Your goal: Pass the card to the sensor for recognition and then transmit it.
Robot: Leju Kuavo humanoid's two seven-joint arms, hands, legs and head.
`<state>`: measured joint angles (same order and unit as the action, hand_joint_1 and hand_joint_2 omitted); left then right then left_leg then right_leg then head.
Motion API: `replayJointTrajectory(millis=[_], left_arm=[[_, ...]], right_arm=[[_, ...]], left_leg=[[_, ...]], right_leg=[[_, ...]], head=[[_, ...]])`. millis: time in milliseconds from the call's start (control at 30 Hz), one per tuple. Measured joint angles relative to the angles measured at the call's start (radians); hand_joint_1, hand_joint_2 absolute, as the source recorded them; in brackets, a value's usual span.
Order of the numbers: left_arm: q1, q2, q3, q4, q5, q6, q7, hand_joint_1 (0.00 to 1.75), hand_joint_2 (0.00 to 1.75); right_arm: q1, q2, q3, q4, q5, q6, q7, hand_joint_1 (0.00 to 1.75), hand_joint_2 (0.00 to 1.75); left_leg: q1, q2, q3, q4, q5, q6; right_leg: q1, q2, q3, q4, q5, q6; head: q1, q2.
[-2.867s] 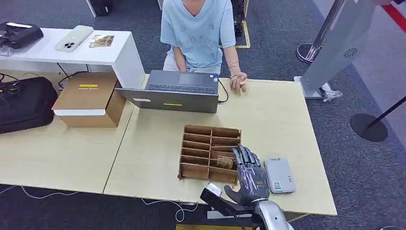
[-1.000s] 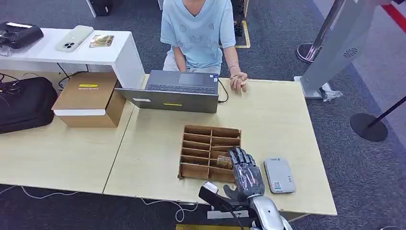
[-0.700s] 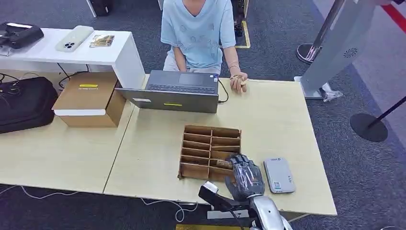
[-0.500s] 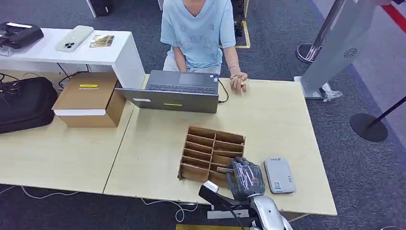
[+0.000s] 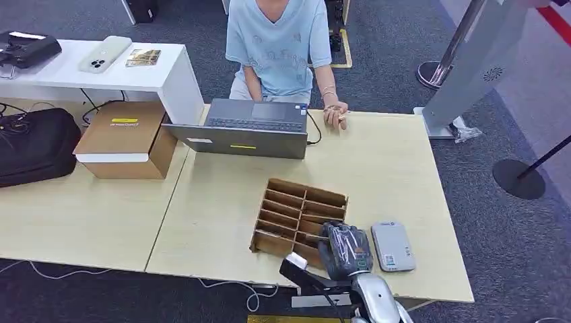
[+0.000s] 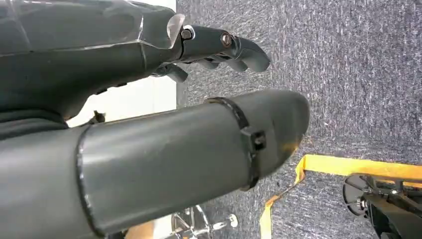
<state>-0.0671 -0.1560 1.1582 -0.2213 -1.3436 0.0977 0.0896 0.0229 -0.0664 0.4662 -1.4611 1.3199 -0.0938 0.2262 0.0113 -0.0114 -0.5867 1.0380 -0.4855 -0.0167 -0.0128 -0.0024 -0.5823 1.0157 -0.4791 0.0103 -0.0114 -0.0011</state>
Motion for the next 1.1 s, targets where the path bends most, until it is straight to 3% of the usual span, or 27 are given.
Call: replayJointTrajectory(millis=[67,167,600,1100], left_arm=[[0.000,0.000,-0.004,0.000,0.000,0.000,0.000,0.00,0.00],[0.000,0.000,-0.005,0.000,0.000,0.000,0.002,0.00,0.00],[0.000,0.000,-0.006,0.000,-0.003,0.002,0.001,0.00,0.00],[0.000,0.001,-0.015,0.000,-0.021,-0.003,0.001,0.00,0.00]], right_arm=[[-0.001,0.000,-0.002,0.000,0.000,-0.002,-0.001,1.62,1.75],[0.000,0.003,-0.006,-0.001,-0.013,-0.010,-0.014,1.69,1.75],[0.006,0.005,-0.018,-0.015,-0.169,-0.004,-0.100,1.75,1.75],[0.034,0.005,-0.035,-0.060,-0.109,-0.018,-0.031,1.75,1.75]], left_leg=[[0.000,0.000,0.000,0.000,0.000,0.000],[0.000,0.000,0.000,0.000,0.000,0.000],[0.000,0.000,0.000,0.000,0.000,0.000],[0.000,0.000,0.000,0.000,0.000,0.000]], right_leg=[[0.000,0.000,0.000,0.000,0.000,0.000],[0.000,0.000,0.000,0.000,0.000,0.000],[0.000,0.001,-0.001,0.000,0.000,0.000],[0.000,0.000,-0.001,0.000,0.000,0.000]], head=[[0.000,0.000],[0.000,0.000],[0.000,0.000],[0.000,0.000]])
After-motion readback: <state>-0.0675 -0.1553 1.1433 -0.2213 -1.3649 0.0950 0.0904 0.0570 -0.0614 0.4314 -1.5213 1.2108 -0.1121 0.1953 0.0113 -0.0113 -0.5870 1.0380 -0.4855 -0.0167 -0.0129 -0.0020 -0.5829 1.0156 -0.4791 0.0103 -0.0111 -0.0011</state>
